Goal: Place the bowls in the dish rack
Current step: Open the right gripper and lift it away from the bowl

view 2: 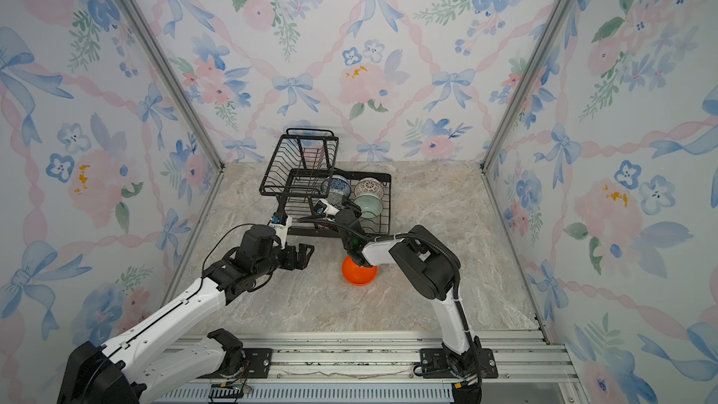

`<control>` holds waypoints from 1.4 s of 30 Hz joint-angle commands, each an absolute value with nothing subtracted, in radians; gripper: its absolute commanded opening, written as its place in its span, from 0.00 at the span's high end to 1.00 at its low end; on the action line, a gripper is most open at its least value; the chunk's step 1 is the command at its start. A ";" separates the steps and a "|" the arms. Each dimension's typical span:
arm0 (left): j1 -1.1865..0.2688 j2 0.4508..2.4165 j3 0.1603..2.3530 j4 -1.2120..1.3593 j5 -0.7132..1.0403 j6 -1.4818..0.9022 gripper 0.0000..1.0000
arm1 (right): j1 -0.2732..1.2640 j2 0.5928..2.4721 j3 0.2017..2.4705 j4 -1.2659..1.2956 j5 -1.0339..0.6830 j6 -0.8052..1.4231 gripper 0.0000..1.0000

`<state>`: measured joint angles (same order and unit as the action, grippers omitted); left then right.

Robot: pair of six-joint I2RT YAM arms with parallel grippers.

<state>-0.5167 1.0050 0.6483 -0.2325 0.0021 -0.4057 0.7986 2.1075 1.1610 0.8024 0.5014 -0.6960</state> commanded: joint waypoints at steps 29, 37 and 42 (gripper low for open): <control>-0.511 0.986 0.632 -0.226 0.015 -0.414 0.02 | 0.797 1.973 1.093 0.667 0.394 -0.628 0.03; -0.512 0.983 0.630 -0.226 0.015 -0.414 0.02 | 0.796 1.912 1.069 0.580 0.349 -0.591 0.03; -0.511 0.980 0.630 -0.226 0.014 -0.413 0.02 | 0.795 1.867 1.038 0.563 0.346 -0.577 0.03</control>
<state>-0.5167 0.9974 0.6430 -0.2325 0.0090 -0.4057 0.7891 1.9156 1.0595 0.5941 0.3641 -0.6094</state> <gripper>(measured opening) 0.979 0.967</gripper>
